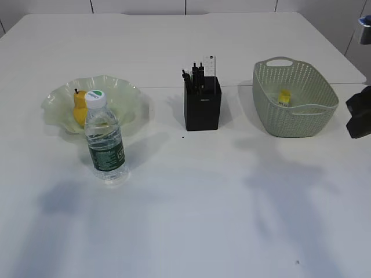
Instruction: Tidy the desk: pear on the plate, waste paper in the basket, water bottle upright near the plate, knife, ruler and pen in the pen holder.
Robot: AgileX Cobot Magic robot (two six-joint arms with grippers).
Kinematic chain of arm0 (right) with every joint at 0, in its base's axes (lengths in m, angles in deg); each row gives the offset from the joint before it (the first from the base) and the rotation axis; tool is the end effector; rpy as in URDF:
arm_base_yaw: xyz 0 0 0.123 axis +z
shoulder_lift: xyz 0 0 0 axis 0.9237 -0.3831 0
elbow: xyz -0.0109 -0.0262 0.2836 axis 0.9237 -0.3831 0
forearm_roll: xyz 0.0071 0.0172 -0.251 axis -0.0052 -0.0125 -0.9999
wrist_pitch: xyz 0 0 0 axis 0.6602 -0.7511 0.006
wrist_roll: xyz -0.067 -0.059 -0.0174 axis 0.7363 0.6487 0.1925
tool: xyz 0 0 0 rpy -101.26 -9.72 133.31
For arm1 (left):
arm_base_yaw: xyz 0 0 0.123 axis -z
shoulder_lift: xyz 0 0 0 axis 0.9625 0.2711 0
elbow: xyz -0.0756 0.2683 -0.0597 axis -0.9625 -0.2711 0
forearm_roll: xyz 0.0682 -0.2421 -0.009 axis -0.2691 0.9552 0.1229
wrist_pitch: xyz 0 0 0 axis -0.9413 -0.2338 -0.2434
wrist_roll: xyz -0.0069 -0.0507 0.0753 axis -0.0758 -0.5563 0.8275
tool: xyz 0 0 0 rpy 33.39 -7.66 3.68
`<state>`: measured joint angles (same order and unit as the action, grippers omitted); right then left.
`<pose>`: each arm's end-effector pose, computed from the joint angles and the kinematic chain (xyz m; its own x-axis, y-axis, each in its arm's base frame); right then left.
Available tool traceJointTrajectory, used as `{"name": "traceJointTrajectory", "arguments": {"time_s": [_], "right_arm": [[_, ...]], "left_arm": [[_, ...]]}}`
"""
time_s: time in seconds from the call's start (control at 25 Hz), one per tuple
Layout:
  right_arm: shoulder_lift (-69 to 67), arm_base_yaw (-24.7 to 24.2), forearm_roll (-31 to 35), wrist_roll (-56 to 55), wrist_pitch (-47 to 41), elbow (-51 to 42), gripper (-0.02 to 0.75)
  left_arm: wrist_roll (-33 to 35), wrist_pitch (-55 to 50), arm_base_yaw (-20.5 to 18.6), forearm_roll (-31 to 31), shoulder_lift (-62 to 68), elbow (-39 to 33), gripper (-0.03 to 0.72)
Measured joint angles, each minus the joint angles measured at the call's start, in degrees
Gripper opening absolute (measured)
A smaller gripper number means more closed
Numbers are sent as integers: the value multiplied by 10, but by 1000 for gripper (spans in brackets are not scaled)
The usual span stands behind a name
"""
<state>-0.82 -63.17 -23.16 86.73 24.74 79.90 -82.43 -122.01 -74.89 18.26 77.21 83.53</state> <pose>0.2628 0.0237 0.2952 -0.8925 -0.1580 -0.4225 -0.1742 0.9847 -0.0002 0.1808 -0.0034 0.3242 -0.8340 -0.1246 -0.5375 -0.0756 0.9908 -0.1123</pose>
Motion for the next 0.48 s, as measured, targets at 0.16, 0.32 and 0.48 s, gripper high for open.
{"name": "traceJointTrajectory", "arguments": {"time_s": [0.16,0.32,0.48], "right_arm": [[53,0,0,0,1,-14,293],[110,0,0,0,-13,-28,293],[177,0,0,0,-26,-50,293]], "left_arm": [[-1,-1,0,-6,-32,0,447],[-1,-1,0,-20,-73,-30,447],[-1,-3,0,-22,-139,-88,447]]}}
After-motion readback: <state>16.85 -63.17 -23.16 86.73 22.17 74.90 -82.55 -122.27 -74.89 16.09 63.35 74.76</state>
